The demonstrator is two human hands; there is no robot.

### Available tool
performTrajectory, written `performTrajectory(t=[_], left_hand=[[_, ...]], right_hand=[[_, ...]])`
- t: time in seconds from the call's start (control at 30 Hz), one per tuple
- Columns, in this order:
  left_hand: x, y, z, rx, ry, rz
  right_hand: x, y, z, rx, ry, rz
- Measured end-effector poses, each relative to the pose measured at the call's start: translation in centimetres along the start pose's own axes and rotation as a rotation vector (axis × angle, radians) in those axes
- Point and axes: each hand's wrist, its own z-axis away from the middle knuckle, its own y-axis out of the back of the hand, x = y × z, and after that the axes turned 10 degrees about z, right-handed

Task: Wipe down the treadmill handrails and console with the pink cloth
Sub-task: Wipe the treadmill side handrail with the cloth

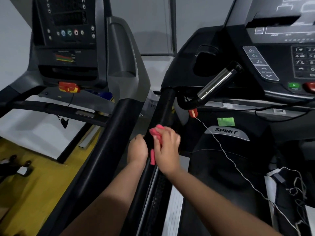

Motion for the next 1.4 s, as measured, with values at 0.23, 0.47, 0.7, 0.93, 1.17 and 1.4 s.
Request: performTrajectory(t=[0.23, 0.47, 0.7, 0.93, 1.17, 1.4], left_hand=[[0.0, -0.2, 0.1, -0.044, -0.025, -0.137], [-0.3, -0.3, -0.3, -0.023, -0.047, -0.204], [-0.4, -0.3, -0.6, -0.012, -0.065, -0.277], [-0.4, -0.4, -0.6, -0.014, -0.070, -0.318], [-0.2, -0.3, -0.1, -0.031, -0.072, -0.267], [0.2, -0.4, 0.2, -0.031, -0.096, -0.276]], right_hand=[[1.5, -1.5, -0.8, -0.194, -0.830, -0.707], [1.4, -2.0, -2.0, -0.004, -0.988, -0.761], [0.2, -0.6, -1.2, 0.124, -0.688, -0.478], [1.1, -1.8, -1.8, 0.010, -0.866, -0.803], [1.1, -1.4, -3.4, -0.358, -1.226, -1.032], [1.0, -0.1, -5.6, -0.091, -1.115, -0.866]])
